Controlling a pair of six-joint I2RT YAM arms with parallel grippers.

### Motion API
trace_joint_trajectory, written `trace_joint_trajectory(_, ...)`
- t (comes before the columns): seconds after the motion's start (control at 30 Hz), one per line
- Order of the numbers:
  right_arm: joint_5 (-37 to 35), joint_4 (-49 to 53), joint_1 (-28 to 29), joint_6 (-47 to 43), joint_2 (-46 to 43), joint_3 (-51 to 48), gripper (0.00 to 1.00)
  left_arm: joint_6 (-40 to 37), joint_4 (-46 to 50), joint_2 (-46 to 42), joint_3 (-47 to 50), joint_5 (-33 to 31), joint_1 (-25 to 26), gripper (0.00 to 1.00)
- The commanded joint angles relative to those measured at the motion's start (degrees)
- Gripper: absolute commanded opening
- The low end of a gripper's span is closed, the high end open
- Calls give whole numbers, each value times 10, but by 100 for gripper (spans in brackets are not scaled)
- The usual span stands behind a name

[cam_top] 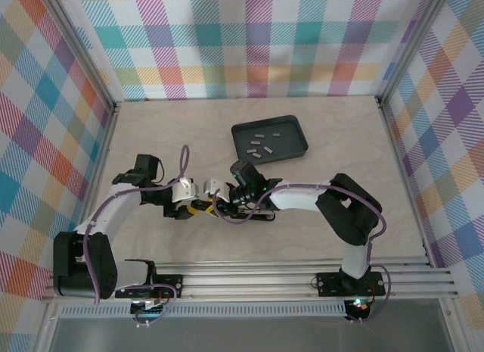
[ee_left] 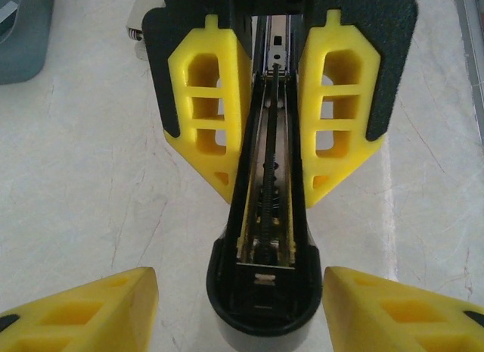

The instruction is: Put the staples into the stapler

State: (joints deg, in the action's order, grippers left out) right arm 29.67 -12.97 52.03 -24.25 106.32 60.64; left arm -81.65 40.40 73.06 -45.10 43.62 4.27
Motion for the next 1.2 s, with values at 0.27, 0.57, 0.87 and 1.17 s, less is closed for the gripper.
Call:
trace_joint_trajectory(0.27,34,-41,0,11,-28,-2,10,-4,15,2,-10,29,21,37)
trace_joint_trajectory(0.57,13,-52,-2,49,-52,-24,36,2,59,-25,-36,-19,26,13)
trace_joint_trajectory(0.87,-20,-19,-33,222,-131,-79,47,3,101,-71,-56,-114,33,7)
trace_joint_trajectory(1.17,33,111,-120,467,-209,-142,45,9,160,-61,-107,-192,72,8)
